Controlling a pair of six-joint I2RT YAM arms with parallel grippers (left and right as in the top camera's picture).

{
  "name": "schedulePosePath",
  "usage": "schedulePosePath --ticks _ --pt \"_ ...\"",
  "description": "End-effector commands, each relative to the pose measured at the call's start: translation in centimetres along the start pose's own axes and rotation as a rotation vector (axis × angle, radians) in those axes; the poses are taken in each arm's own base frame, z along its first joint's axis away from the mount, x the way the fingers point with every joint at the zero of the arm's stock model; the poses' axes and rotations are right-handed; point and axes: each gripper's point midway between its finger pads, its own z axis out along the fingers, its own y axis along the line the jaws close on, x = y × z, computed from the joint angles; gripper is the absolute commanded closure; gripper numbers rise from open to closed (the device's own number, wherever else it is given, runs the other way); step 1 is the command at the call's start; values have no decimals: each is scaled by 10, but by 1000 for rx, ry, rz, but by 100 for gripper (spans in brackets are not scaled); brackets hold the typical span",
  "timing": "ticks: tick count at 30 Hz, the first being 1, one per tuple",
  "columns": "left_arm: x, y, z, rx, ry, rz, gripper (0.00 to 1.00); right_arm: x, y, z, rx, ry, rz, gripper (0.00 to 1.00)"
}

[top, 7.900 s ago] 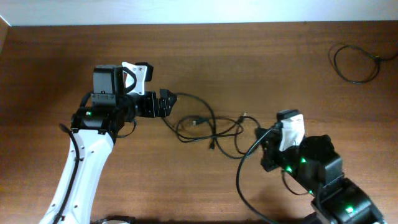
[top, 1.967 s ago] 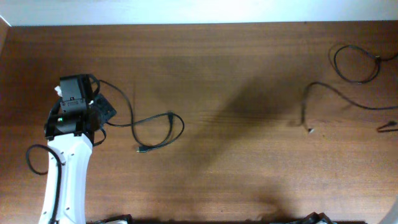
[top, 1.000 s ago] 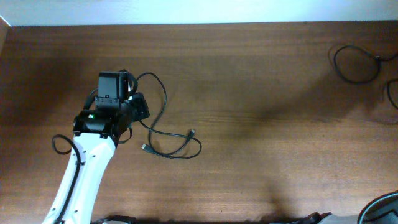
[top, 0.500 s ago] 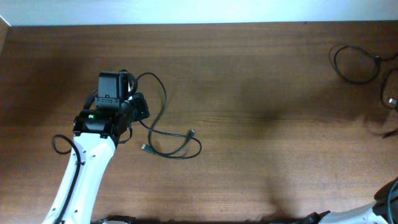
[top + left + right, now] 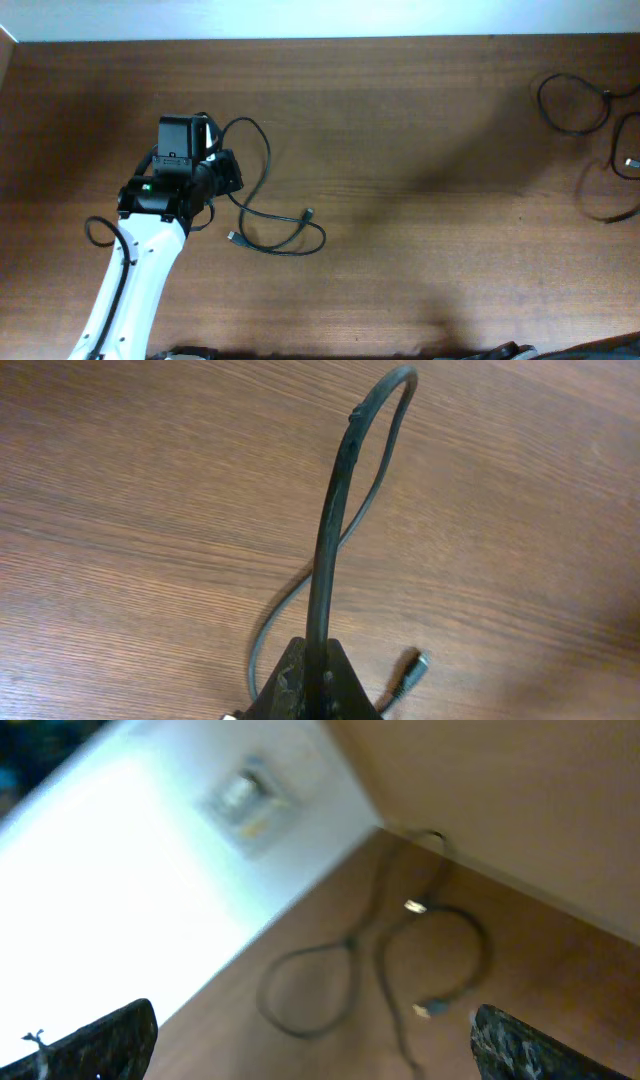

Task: Untangle cables
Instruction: 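Bring both grippers together over the last cable in the center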

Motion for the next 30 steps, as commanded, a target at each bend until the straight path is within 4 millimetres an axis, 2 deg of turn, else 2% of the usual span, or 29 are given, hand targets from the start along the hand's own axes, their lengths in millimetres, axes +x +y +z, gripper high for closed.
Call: schedulePosePath --ticks 1,4,5,10,13,16,17,18,21,23,27,28,29,30 --pt "8 -25 -6 145 30 108 100 13 78 -2 -286 74 -55 1" --pt "13 -39 -9 232 48 183 100 45 138 -7 -546 205 -68 1" --pt "16 -47 -11 280 57 206 100 65 170 -13 -688 272 -101 1" --pt "26 -73 -22 458 69 350 100 115 237 -23 -896 438 -107 0" --pt "28 -79 -25 497 68 378 100 156 284 -36 -1008 570 -112 0" --pt "26 -79 -25 499 61 380 100 203 309 -41 -972 720 -100 0" --pt "26 -79 -25 499 60 381 100 232 322 -50 -978 791 -145 1" --pt "27 -81 -26 509 57 399 100 250 332 -59 -999 840 -176 1" --pt "31 -92 -33 595 39 496 100 289 360 -89 -1122 928 -269 1" --pt "31 -98 -37 638 25 532 100 318 374 -102 -1130 978 -337 1" --pt "27 -102 -40 661 0 541 100 347 389 -125 -1173 1044 -395 1" --pt "28 -106 -43 694 -7 564 100 355 391 -127 -1170 1040 -437 1" --pt "34 -116 -51 772 -17 624 100 361 394 -134 -1250 988 -547 1" --pt "38 -118 -52 783 -15 651 100 363 395 -137 -1283 967 -587 1"
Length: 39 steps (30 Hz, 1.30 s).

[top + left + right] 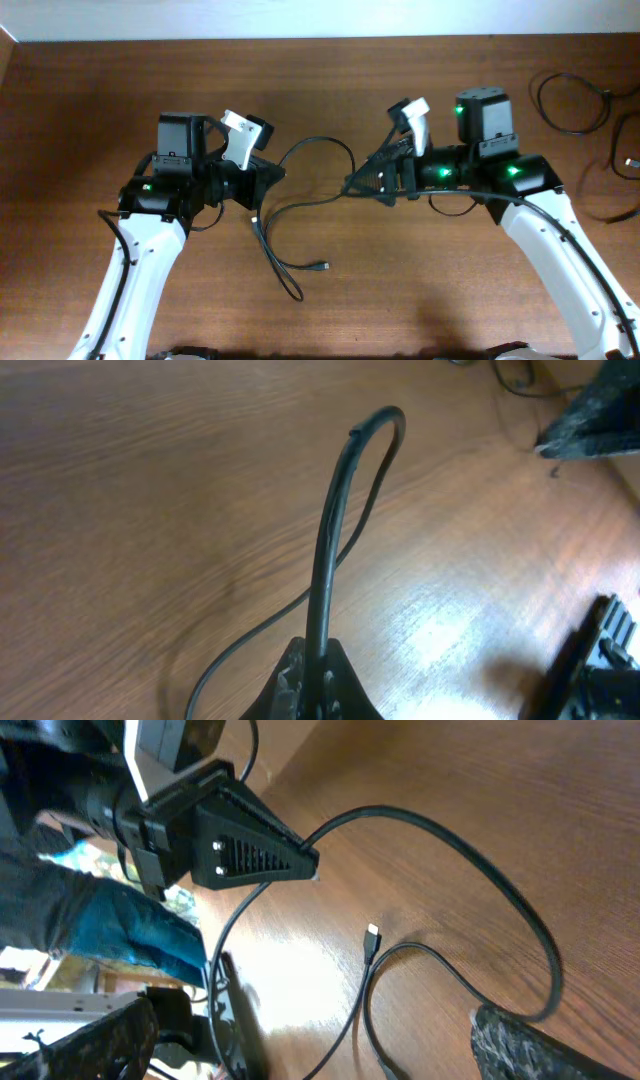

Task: Untangle cables
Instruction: 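Bring both grippers together over the last cable in the center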

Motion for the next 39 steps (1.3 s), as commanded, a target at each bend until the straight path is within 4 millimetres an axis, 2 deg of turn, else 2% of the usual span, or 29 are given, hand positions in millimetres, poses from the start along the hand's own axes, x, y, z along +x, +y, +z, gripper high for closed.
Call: schedulePosePath --ticks 1,5,9,12,13,14,15,16,18,19,20,21,22,24,25,26,27,29,31,32,33,34,36,39 --pt "1 -31 -1 133 -12 158 100 8 4 13 6 40 -256 1" --pt "30 -62 8 227 89 379 100 11 0 15 31 61 -510 0" --pt "34 -77 14 255 110 421 100 11 0 15 29 62 -571 0" --pt "28 -85 18 267 82 467 100 15 0 15 25 76 -552 0" --pt "24 -87 19 270 68 484 100 17 0 15 23 84 -543 3" --pt "19 -90 21 271 47 510 100 21 0 15 21 97 -528 17" --pt "14 -91 22 269 28 528 100 25 0 14 16 109 -537 25" --pt "8 -92 23 264 2 551 100 30 0 14 11 125 -543 30" --pt "1 -93 23 262 -27 566 100 36 1 13 6 145 -530 30" --pt "0 -96 23 275 -36 569 100 36 1 13 5 146 -529 33" --pt "-2 -97 23 281 -43 573 100 36 1 13 5 145 -530 42" --pt "-1 -98 23 283 -43 575 100 36 1 13 5 145 -530 62" --pt "-1 -99 23 286 -42 577 100 36 1 13 5 145 -530 76" --pt "-1 -99 23 285 -41 578 100 36 1 13 6 145 -529 96" --pt "-1 -99 23 282 -40 578 96 36 1 13 6 145 -529 96" --pt "-1 -99 23 282 -39 577 65 36 0 13 6 145 -528 96" --pt "0 -99 23 283 -38 576 1 36 0 13 7 145 -527 96" --pt "0 -99 23 283 -38 576 1 34 -11 12 74 153 -467 96" --pt "0 -98 23 281 -38 575 1 24 -41 6 268 148 -334 96" --pt "-1 -98 23 281 -36 559 1 15 -59 -3 403 135 -281 96" --pt "-1 -97 24 273 -32 527 1 9 -68 -11 479 123 -253 96" --pt "-2 -93 25 248 -22 493 1 -3 -80 -27 592 81 -194 96" --pt "-2 -74 29 136 11 388 1 -23 -94 -60 706 -14 -78 96" --pt "-2 -51 30 4 35 305 1 -32 -109 -111 789 -109 87 96"
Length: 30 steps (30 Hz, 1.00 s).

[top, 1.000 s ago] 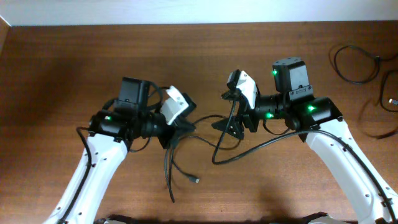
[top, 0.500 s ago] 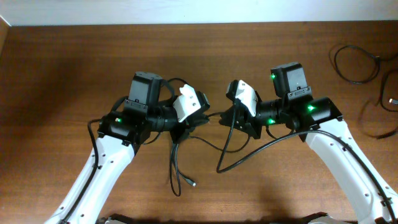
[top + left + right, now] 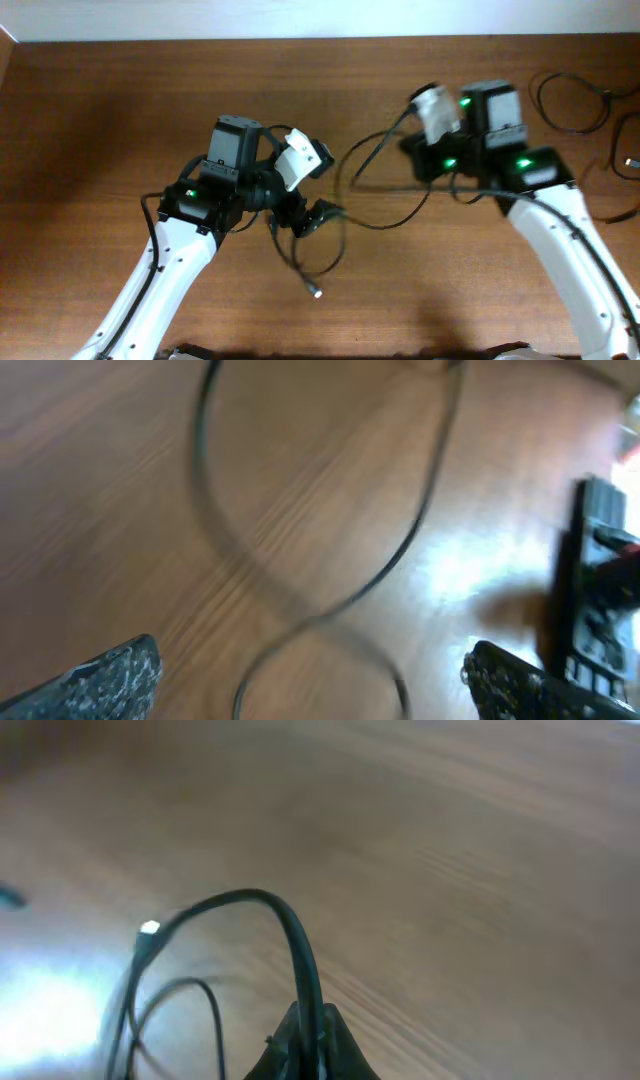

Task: Untangle cables
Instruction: 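Bring both grippers together over the last cable in the center, then drag the last black cable to the right edge with the right gripper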

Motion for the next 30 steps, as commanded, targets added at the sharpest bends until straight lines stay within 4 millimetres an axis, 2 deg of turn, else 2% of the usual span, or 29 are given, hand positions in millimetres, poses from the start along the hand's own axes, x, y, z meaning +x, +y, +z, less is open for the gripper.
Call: schedulePosePath --ticks 1,4,9,13,17,21,23,26,28,30 --pt "8 27 -6 -178 47 -118 1 -11 -53 -46 164 -55 221 96" --pt "9 32 -7 -208 53 -115 1 12 -92 -78 254 -15 354 96" --pt "9 32 -7 -209 53 -114 1 79 -151 -128 394 71 652 96" --pt "7 33 -7 -211 47 -110 1 124 -183 -169 492 80 862 96" --pt "6 33 -7 -213 42 -107 1 155 -205 -204 576 50 1004 96" --pt "6 33 -7 -212 42 -107 1 201 -231 -253 767 28 1145 96" --pt "6 33 -7 -213 41 -106 1 214 -240 -271 827 -3 1189 96" --pt "5 33 -7 -213 40 -105 1 231 -263 -312 956 -116 1221 96" --pt "5 34 -7 -214 39 -105 1 233 -279 -329 1018 -189 1228 96" --pt "5 33 -7 -213 39 -105 1 230 -294 -338 1054 -235 1200 96"
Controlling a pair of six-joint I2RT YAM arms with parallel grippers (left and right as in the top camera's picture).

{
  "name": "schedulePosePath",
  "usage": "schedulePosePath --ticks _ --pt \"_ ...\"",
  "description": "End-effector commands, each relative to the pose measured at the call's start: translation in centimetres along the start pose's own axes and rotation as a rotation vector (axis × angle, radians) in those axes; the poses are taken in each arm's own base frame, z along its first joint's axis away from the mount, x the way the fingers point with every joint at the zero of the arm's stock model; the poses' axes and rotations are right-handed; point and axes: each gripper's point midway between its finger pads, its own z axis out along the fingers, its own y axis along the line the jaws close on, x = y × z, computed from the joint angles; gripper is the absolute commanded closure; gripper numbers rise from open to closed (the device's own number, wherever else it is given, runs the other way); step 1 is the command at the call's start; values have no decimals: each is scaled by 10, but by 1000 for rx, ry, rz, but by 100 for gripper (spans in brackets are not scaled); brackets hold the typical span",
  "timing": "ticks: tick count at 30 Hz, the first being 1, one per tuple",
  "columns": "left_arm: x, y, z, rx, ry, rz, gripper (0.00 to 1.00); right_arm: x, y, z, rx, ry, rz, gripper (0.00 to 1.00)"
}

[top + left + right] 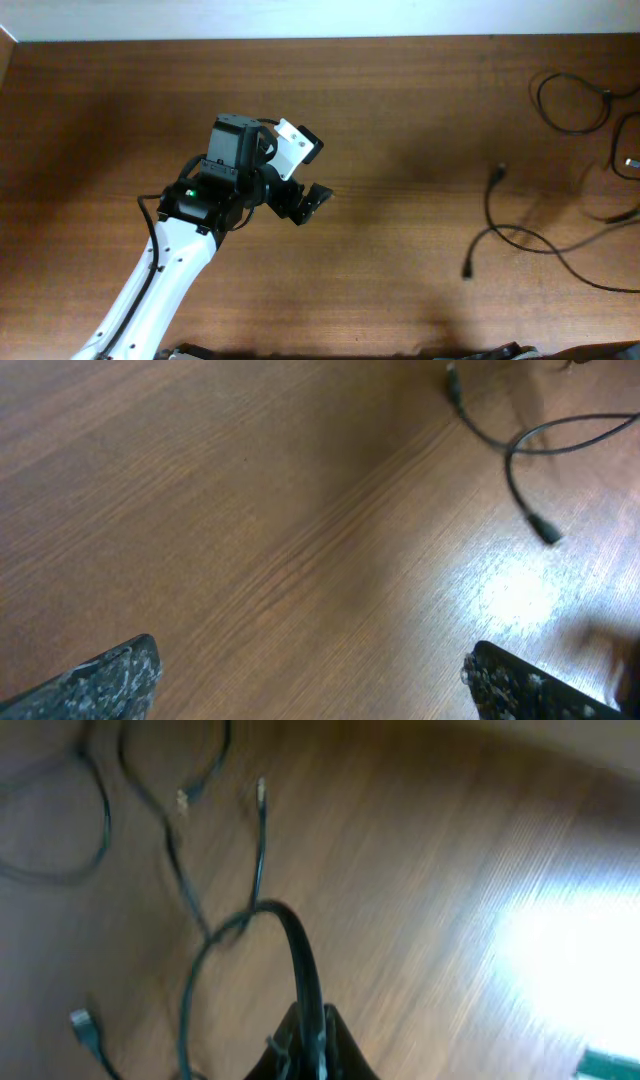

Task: Untangle cables
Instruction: 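Drag the last black cable to the right edge with the right gripper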

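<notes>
One black cable (500, 235) lies at the table's right, its two plugs near the middle right and its length running off the right edge. The left wrist view shows that cable (515, 450) far ahead. My left gripper (308, 200) hangs open over bare wood at centre-left, nothing between its fingers (100, 680). My right arm is outside the overhead view. In the right wrist view my right gripper (312, 1030) is shut on the black cable (290, 935), which arches up from the jaws.
Other black cables (572, 103) lie looped at the far right corner, and one cable loop (618, 175) sits by the right edge. The right wrist view shows those loose cables (150, 790) ahead. The wooden table (330, 290) ends at a white wall along the back.
The right arm has left the overhead view, still shut on the cable. The cable has gone from the table's middle to the right side. My left gripper stays open, with bare wood beneath.
First my left gripper was shut on the cable at the table's left, the right arm away. Then both arms met at the middle, right open. Then the right was shut on the cable and the left open. Now the cable lies at the right.
</notes>
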Motion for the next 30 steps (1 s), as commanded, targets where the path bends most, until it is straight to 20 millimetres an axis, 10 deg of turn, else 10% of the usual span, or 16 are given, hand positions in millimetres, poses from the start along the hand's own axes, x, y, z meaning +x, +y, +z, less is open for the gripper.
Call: schedulePosePath --ticks 1,9,12,17,24,30 --pt "-4 -2 -4 -6 -14 0 1 -29 -5 -1 10 -102 18 96" --pt "-7 0 -4 -10 -26 5 1 -20 -16 48 17 10 80 95" --pt "-7 0 -4 -10 -26 5 1 -20 -16 50 16 16 84 54" --pt "-7 0 -4 -10 -26 6 1 -19 -4 50 -53 22 84 23" --pt "-7 0 -4 -10 -26 5 1 -10 66 37 -422 53 -45 18" --pt "1 5 -4 -47 8 -7 1 40 152 33 -552 180 -318 14"
